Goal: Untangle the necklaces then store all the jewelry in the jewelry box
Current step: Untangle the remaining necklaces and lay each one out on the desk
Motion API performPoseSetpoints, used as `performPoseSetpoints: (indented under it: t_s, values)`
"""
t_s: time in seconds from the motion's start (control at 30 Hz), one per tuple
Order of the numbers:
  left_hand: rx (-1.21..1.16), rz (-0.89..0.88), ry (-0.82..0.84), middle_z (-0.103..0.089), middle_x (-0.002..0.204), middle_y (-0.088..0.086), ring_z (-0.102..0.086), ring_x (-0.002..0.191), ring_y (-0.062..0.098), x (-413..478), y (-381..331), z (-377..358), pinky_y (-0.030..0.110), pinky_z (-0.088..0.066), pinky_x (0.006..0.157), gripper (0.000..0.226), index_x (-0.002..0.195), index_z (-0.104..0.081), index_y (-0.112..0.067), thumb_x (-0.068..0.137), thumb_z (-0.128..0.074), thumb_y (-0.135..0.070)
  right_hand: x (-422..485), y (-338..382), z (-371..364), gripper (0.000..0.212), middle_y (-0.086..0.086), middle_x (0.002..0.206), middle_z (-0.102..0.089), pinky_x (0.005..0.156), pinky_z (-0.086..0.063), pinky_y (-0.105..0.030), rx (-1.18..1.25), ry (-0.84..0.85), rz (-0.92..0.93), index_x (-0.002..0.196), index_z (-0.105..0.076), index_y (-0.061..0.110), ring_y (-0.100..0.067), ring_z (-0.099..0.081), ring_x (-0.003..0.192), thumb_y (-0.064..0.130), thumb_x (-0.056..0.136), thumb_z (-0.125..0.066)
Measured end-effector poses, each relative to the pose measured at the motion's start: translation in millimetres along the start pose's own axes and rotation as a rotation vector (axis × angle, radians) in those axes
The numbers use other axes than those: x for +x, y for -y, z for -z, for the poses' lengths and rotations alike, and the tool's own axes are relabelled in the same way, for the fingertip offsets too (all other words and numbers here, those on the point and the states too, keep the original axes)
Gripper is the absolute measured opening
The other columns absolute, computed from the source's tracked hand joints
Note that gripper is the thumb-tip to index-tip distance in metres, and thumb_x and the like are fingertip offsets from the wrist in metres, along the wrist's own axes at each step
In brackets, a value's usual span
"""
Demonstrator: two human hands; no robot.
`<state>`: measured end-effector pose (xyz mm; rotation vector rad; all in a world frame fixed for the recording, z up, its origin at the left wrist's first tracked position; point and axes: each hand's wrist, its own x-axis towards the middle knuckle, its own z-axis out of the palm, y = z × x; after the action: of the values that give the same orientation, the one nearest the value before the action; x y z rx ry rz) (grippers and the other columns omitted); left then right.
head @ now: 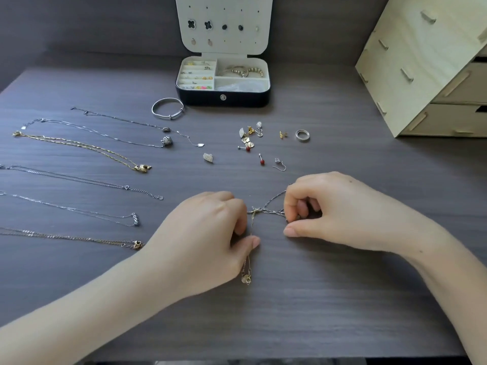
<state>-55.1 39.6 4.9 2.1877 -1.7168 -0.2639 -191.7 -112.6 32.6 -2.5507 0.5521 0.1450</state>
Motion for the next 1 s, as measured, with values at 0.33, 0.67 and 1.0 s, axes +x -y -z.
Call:
performPoseSetpoints:
  t_s: [0.33, 0.67, 1.0]
  values:
    - [0.265, -0.172, 0.081, -0.052, 0.057, 0.004, -0.051, 0.048, 0.023, 4.7, -5.9, 4.7, 0.021, -0.043, 0.044, 0.028, 0.06, -0.055, -0.011, 0.053, -0.083, -0.012, -1.8, -9.1, 11.6, 0.017, 0.013, 0.074, -0.057, 0.069, -0.043, -0.026, -0.085, 0.01, -0.037, 0.069, -0.058, 0.031, -0.001, -0.048, 0.072, 0.029, 0.076, -0.073]
    - [-0.211, 0.227, 0.181, -0.058, 0.082, -0.013, -0.054, 0.069, 0.01, 18.6, -4.0, 20.0, 0.02, -0.044, 0.062, 0.018, 0.082, -0.048, -0.018, 0.097, -0.04, -0.013, -0.9, -16.4, 16.3, 0.017, 0.014, 0.072, -0.058, 0.064, -0.043, -0.025, -0.063, -0.008, -0.075, 0.078, -0.058, 0.03, -0.002, -0.05, 0.069, 0.031, 0.074, -0.075]
    - [-0.912, 0.508, 0.348, -0.055, 0.052, 0.003, -0.057, 0.055, 0.019, 34.8, -2.6, 38.4, 0.023, -0.051, 0.057, 0.024, 0.076, -0.045, -0.01, 0.099, -0.041, -0.009, -1.4, -16.4, 18.7, 0.017, 0.014, 0.075, -0.058, 0.071, -0.048, -0.028, -0.007, 0.022, -0.081, 0.081, -0.06, 0.03, -0.004, -0.054, 0.071, 0.023, 0.076, -0.074]
